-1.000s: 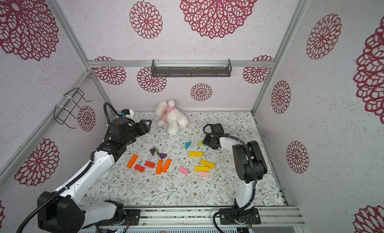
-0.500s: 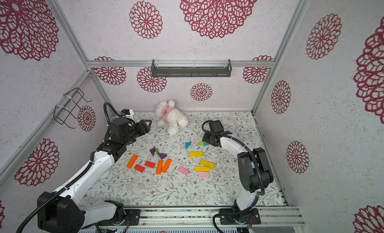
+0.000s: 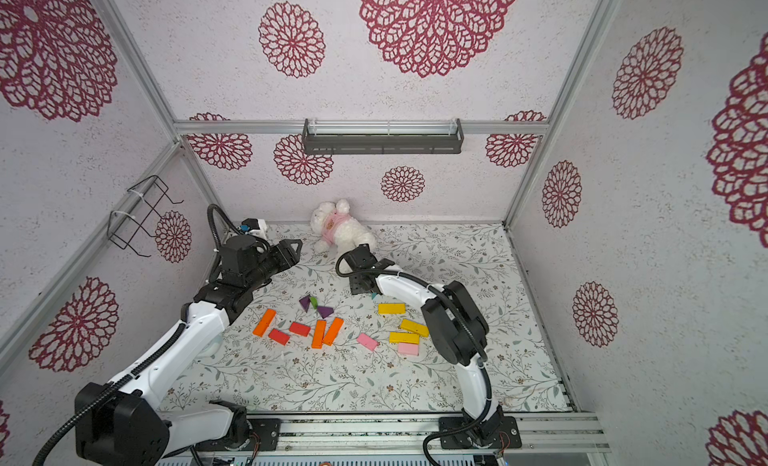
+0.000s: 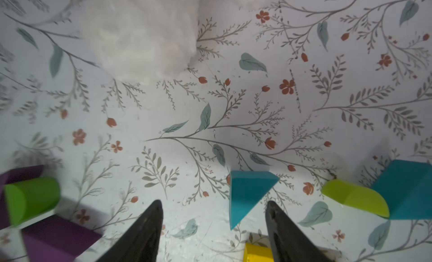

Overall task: Assemble a carrot with building blocks
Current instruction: Assemble the building block at the center of the board.

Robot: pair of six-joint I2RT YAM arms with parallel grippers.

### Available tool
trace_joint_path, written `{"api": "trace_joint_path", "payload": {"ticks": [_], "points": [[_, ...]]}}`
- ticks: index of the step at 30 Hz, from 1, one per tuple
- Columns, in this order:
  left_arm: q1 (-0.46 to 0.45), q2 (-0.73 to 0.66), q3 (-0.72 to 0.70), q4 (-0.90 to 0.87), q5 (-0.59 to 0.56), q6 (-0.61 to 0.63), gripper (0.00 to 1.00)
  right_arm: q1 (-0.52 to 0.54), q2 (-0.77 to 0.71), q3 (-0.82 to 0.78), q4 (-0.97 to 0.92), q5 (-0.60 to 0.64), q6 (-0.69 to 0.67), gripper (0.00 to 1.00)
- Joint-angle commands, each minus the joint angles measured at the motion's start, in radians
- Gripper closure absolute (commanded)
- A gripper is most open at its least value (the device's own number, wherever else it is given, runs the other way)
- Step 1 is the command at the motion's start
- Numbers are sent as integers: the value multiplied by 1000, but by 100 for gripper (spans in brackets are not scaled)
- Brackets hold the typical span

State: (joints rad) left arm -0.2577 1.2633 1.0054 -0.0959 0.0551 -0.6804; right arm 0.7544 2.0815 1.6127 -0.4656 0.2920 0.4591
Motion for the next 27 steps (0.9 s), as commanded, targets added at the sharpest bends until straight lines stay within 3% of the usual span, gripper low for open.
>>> {"api": "trace_joint_path", "payload": {"ticks": [1,12,27], "points": [[-7,-4,7,-7,-28,15,35,9,22,65,-94,168,-83,27],[-2,-2,8,-6,-25,15,35,20,89,110,-160,319,-156,27],[-1,-2,9,-7,-18,12,35,-9,43,25,-143,284,-169,28]]}}
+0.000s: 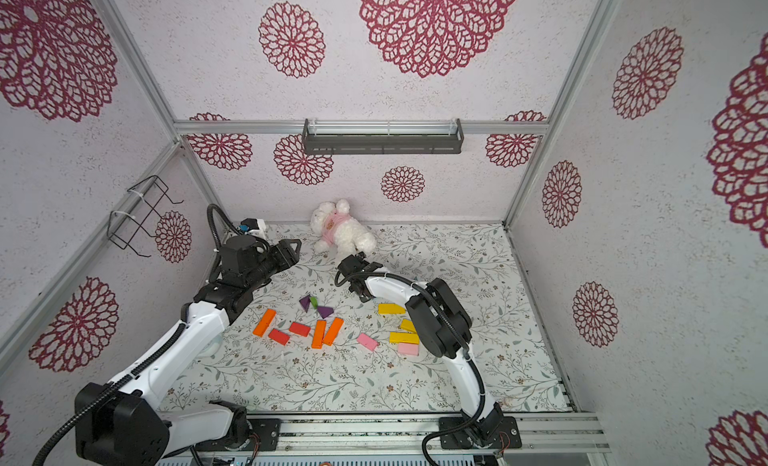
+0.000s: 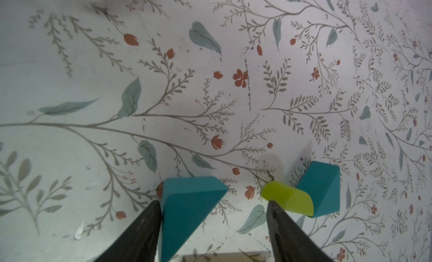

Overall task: Assemble a carrot with building blocks
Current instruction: Assemble the building block at the center of the board.

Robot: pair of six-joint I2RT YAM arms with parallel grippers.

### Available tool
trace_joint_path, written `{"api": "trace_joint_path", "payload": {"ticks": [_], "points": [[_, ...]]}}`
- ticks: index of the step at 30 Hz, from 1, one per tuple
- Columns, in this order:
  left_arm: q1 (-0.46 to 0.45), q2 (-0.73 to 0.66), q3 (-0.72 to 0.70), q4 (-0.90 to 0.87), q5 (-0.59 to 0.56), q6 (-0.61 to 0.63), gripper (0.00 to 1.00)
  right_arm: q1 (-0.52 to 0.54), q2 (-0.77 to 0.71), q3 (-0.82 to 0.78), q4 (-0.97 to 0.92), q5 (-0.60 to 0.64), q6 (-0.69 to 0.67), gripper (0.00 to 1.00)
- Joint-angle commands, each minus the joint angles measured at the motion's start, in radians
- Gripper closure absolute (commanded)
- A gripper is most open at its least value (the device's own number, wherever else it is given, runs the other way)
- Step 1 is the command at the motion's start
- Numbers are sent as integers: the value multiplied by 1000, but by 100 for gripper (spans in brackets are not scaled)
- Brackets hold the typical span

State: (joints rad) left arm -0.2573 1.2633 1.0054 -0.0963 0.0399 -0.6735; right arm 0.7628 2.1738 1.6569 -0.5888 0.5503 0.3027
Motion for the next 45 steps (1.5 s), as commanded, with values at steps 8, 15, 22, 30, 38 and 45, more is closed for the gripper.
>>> {"api": "trace_joint_path", "payload": {"ticks": [8,15,22,30,38,45], "points": [[-1,2,9,-5,10,-3,35,-50,-103,-74,-13,57,-12,28],[-2,8,10,-5,17,-10,35,-62,-125,-74,-11,82,-44,28],[-2,10,10,-5,21,-12,35,-69,-151,-92,-25,67,-85,27],[-2,16,12,-3,27,-15,35,-65,-175,-138,-37,56,-111,23],[-2,19,11,-3,27,-14,35,-65,-159,-129,-19,24,-116,20],[-1,18,12,-3,26,-12,35,-71,-120,-118,-33,43,-122,19]]}}
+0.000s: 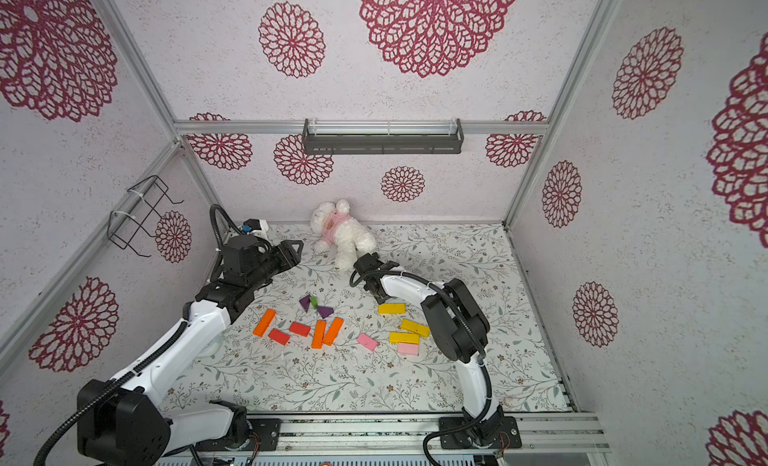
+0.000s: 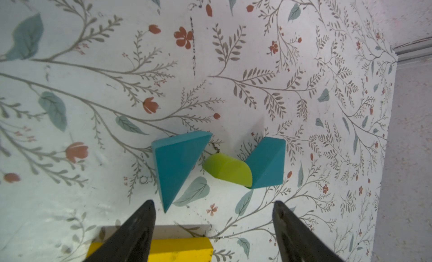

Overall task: Assemble a carrot with building blocks
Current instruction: Assemble the building block at the center of the board.

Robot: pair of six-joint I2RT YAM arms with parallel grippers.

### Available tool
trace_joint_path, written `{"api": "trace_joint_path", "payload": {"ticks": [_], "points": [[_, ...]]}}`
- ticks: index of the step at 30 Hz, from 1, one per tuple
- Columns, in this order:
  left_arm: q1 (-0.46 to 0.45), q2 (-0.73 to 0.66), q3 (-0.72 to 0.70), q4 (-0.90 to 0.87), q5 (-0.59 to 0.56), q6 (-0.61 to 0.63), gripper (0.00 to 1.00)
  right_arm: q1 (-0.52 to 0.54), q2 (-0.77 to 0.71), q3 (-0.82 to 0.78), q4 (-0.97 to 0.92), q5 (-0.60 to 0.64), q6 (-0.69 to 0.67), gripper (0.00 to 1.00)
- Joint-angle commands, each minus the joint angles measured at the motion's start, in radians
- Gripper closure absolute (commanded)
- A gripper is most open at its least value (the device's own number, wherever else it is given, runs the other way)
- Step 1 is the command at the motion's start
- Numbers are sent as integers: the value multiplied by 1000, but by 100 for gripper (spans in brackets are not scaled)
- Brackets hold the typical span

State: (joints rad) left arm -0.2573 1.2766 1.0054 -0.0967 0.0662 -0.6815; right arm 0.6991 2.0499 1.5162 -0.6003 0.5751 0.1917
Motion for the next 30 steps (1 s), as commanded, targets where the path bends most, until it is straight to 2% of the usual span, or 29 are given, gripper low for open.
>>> {"api": "trace_joint_path", "payload": {"ticks": [1,30], "points": [[-2,4,11,-4,1,-4,35,-7,6,23,-21,21,-10,19],[-1,9,12,-3,-4,-3,35,-58,35,58,-39,76,-31,19]]}}
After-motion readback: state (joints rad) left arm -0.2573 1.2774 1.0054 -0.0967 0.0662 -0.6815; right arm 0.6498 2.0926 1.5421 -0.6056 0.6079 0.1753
